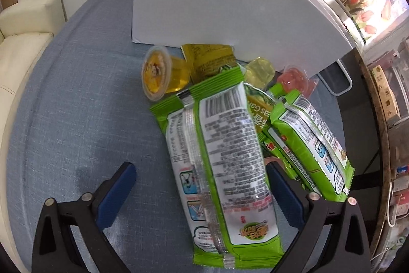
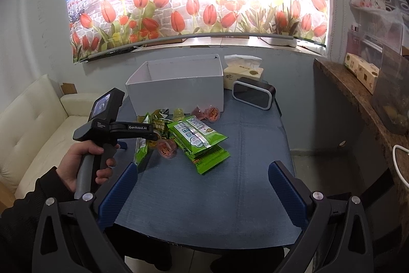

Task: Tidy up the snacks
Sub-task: 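Lower the left tool onto the green snack bar packet and grasp it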

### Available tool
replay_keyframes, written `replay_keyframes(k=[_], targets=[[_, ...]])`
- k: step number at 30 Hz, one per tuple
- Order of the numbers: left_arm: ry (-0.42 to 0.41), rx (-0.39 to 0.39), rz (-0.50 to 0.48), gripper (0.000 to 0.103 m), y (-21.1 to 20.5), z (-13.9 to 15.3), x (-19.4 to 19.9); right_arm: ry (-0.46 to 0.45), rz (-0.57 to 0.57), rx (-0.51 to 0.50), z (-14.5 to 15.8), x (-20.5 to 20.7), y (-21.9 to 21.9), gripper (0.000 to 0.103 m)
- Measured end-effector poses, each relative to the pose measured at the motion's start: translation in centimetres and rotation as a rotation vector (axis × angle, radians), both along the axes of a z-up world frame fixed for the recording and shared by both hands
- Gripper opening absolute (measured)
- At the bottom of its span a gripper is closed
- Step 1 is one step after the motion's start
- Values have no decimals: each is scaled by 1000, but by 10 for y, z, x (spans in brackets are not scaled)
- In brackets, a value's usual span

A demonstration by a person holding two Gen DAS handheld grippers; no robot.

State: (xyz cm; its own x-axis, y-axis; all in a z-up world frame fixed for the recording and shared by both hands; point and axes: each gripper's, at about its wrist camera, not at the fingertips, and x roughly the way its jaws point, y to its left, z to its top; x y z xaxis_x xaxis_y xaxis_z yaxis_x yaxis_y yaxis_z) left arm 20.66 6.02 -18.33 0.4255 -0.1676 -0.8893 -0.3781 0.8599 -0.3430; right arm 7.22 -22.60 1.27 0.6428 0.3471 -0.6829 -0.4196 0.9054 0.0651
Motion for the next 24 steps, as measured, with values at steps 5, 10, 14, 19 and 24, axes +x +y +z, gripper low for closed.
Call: replay_keyframes(k=[5, 10, 14, 19, 24], targets=[[11, -5, -10, 70, -5, 4, -2, 13, 2, 6, -4, 2, 2, 103], [-1, -26, -11, 68, -4, 3, -8, 15, 18, 4, -6, 1, 8, 103], [-60, 25, -33, 68, -4, 21, -27, 20, 27, 5, -8, 2, 10, 103], [-151, 128, -79, 69, -21, 53, -49, 16, 89, -9, -23, 20, 24, 103], [-217, 176, -117, 69, -29, 83, -89, 12, 248, -114, -50, 74, 56, 103]])
